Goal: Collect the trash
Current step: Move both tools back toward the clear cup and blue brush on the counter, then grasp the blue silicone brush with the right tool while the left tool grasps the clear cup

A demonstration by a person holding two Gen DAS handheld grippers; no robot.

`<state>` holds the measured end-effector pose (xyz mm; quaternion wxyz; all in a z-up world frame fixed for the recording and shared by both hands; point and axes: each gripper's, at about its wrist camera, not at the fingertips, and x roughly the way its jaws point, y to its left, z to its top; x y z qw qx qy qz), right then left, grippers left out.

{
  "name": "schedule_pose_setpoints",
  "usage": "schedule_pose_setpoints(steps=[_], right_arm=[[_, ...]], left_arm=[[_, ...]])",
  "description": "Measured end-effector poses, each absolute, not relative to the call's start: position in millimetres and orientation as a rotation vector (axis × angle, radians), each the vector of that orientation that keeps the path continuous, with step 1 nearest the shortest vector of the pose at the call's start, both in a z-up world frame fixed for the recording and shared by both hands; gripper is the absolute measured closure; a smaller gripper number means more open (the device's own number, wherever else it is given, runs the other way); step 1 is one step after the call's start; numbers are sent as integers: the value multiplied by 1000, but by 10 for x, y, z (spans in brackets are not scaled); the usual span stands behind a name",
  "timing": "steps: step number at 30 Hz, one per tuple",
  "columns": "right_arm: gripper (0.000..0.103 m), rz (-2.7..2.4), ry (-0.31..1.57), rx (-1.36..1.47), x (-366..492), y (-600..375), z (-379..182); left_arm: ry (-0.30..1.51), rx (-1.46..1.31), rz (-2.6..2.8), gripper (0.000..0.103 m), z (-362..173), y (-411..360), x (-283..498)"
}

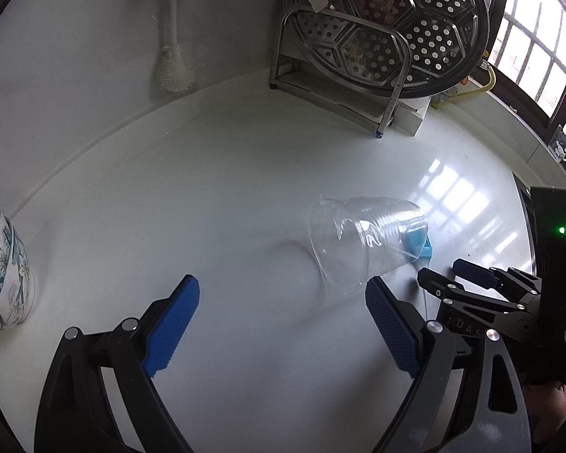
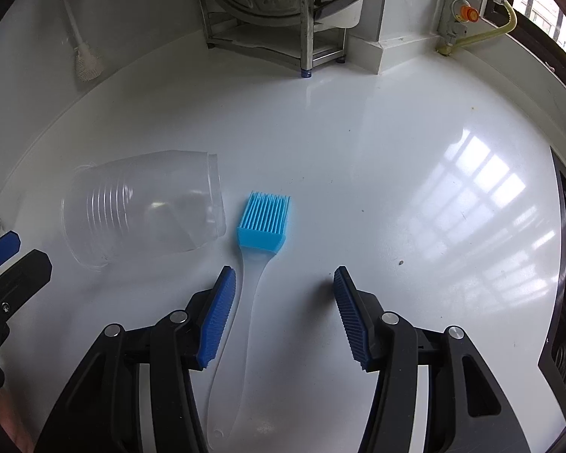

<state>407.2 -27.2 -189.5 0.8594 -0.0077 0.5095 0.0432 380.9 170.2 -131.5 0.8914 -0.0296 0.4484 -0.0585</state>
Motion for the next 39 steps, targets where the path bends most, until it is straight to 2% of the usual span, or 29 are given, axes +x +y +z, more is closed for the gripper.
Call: schedule_pose_setpoints(steps=[18, 27, 39], right_arm=[[51, 81, 1050, 30, 3905, -748, -1898], [51, 306, 1025, -136, 4118, -347, -1864], [51, 396, 1032, -218, 4266, -162, -1934]], left_arm=[[927, -59, -158, 15, -1327, 1539, 3853], [924, -54, -161, 15, -1306, 1561, 3841], [929, -67, -157, 15, -1303, 1611, 3864]])
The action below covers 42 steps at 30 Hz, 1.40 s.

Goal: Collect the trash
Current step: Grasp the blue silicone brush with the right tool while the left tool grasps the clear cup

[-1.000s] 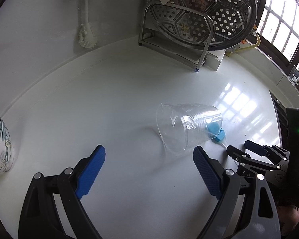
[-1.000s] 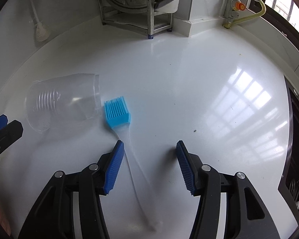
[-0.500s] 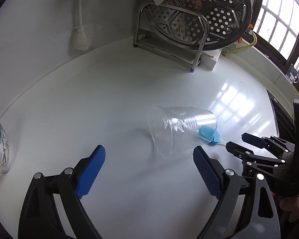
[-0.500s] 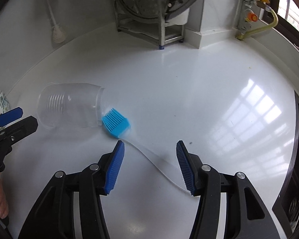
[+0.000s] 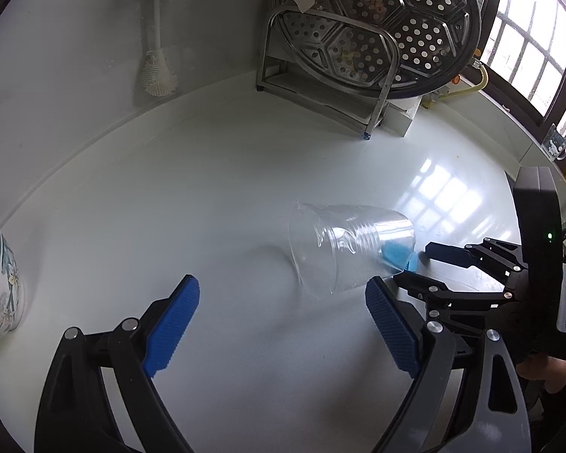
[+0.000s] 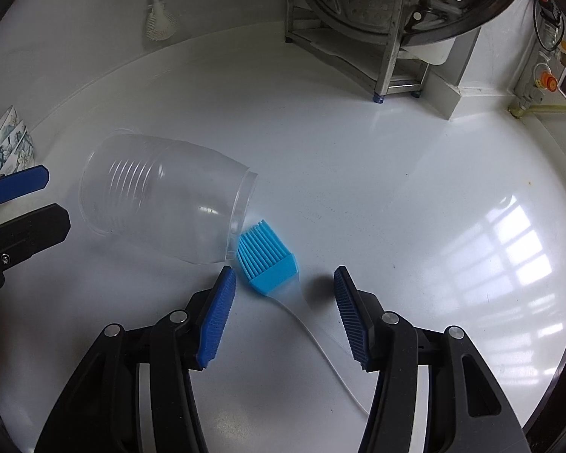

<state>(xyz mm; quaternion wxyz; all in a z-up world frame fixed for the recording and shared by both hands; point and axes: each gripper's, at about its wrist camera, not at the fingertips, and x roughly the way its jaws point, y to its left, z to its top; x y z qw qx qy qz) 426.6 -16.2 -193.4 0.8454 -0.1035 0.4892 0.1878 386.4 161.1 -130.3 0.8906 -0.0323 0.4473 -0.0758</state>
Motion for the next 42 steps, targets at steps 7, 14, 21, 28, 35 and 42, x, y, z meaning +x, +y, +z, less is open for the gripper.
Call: schedule_pose_setpoints(steps=[7, 14, 21, 28, 35, 42], right_arm=[[76, 425, 1009, -232, 4241, -88, -1922], [77, 392, 1008, -216, 4164, -166, -1912], [77, 346, 1015, -169, 4067, -361, -1909], [77, 312, 1025, -159, 3974, -481, -1915], [77, 291, 1037, -123, 3851, -574, -1902], [77, 280, 1039, -77, 3758, -649, -1873]], left_arm=[[942, -100, -176, 15, -1349, 1542, 3963], [952, -121, -180, 15, -1401, 1507, 4091], [927, -155, -237, 21, -1359, 1464, 4205], [974, -155, -272, 47, -1460, 1329, 4290], [1035, -182, -312, 96, -1621, 1268, 4354], [1015, -205, -322, 97, -1531, 1327, 4339]])
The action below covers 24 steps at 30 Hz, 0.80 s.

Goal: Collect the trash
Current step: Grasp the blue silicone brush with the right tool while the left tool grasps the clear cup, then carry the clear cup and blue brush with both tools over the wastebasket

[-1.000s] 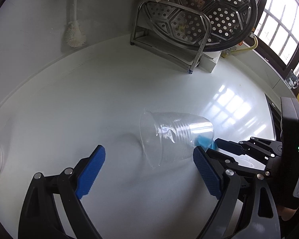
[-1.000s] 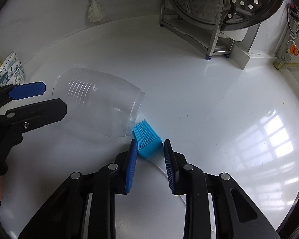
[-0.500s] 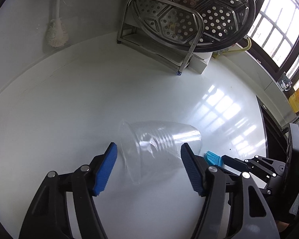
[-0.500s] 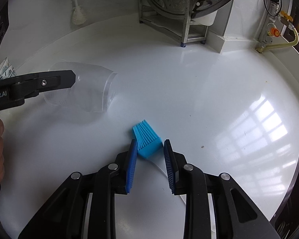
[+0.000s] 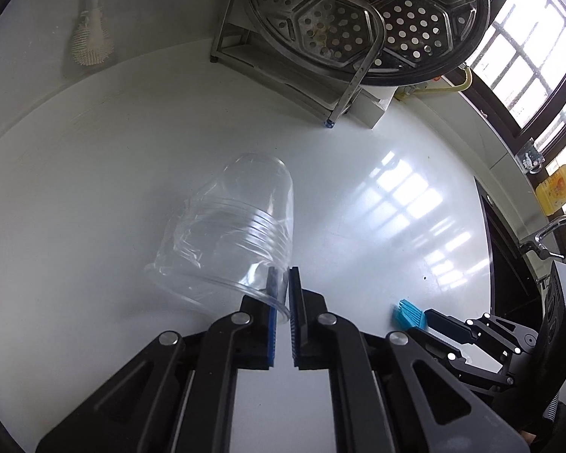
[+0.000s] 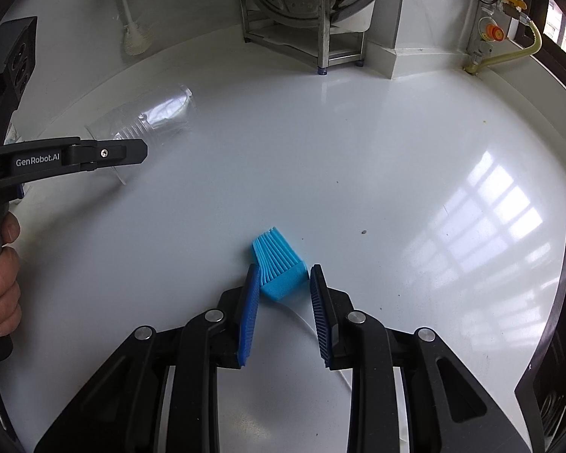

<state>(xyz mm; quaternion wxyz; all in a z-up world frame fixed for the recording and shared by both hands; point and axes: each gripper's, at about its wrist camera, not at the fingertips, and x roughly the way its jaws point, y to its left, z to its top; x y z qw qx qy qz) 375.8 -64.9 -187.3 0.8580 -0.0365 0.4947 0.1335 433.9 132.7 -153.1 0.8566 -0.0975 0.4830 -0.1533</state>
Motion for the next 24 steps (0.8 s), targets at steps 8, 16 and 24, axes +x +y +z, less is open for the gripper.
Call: schedule_pose_setpoints(steps=[8, 16, 24], right_arm=[[77, 276, 1015, 9, 3601, -723, -1731], [77, 277, 982, 95, 3263, -858, -1507], [77, 300, 934, 184, 2710, -1085, -1254]], left_arm=[[982, -151, -338, 97, -1356, 1306, 4096], [938, -81, -375, 97, -1105, 1152, 3700], [929, -48, -415, 97, -872, 894, 3193]])
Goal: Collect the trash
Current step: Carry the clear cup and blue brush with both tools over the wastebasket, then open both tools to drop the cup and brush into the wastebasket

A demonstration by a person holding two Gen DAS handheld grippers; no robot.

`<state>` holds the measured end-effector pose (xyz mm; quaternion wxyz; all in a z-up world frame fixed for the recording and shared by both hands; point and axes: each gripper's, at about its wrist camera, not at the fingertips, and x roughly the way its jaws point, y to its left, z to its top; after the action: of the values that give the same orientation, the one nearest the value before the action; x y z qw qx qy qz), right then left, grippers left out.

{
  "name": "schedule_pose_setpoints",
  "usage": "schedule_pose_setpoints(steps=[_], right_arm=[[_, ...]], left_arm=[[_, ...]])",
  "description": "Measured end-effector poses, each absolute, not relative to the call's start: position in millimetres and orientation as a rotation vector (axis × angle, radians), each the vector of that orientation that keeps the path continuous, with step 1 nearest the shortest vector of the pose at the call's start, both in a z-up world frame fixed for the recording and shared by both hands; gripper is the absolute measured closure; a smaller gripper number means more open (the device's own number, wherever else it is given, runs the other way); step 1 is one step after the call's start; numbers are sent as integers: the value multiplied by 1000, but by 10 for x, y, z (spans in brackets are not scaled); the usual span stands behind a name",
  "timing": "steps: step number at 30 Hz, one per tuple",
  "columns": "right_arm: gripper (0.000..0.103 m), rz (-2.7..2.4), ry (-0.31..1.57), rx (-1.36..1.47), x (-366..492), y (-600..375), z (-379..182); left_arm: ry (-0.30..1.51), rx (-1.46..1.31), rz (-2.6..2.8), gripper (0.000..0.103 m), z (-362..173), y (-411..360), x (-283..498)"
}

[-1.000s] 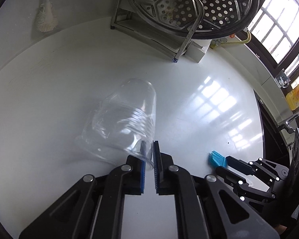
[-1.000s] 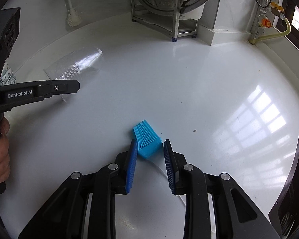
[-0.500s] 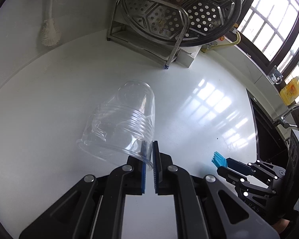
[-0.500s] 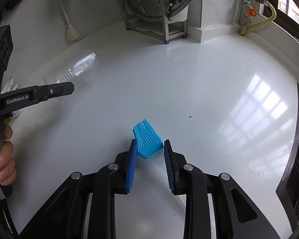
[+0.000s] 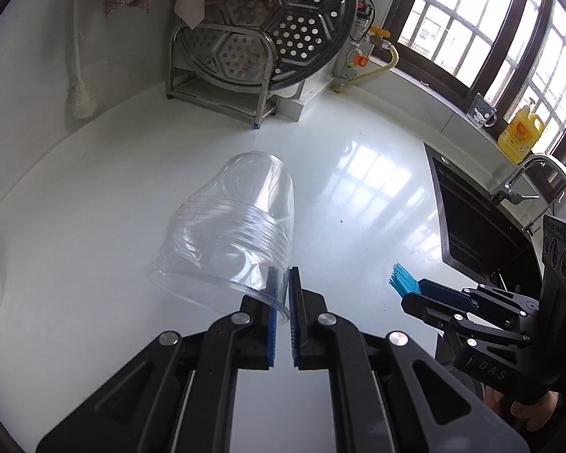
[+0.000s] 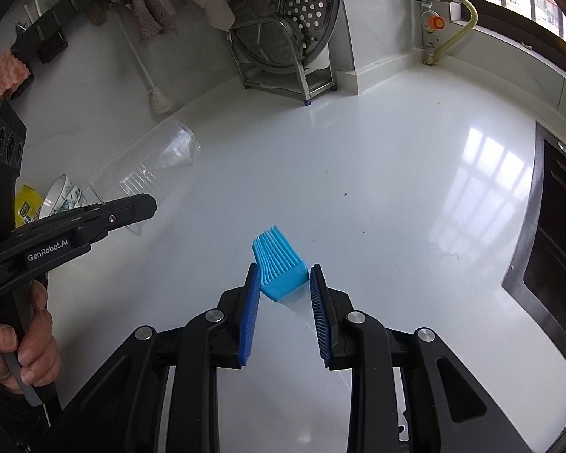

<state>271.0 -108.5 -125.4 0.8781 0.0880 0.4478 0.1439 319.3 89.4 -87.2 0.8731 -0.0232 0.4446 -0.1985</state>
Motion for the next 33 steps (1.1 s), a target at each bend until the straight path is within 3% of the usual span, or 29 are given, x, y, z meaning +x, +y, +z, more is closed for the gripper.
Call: schedule_pose_setpoints(steps=[17, 24, 33], right_arm=[[77, 249, 941, 292, 860, -2045, -1117], [77, 199, 1003, 333, 271, -2497, -1352], [77, 172, 1085, 383, 150, -2744, -1805]], left_arm=[[1000, 35, -522, 97, -713, -165, 1601], [1052, 67, -602, 97, -940, -758, 981], [1188, 124, -552, 97, -1519, -1048, 557]])
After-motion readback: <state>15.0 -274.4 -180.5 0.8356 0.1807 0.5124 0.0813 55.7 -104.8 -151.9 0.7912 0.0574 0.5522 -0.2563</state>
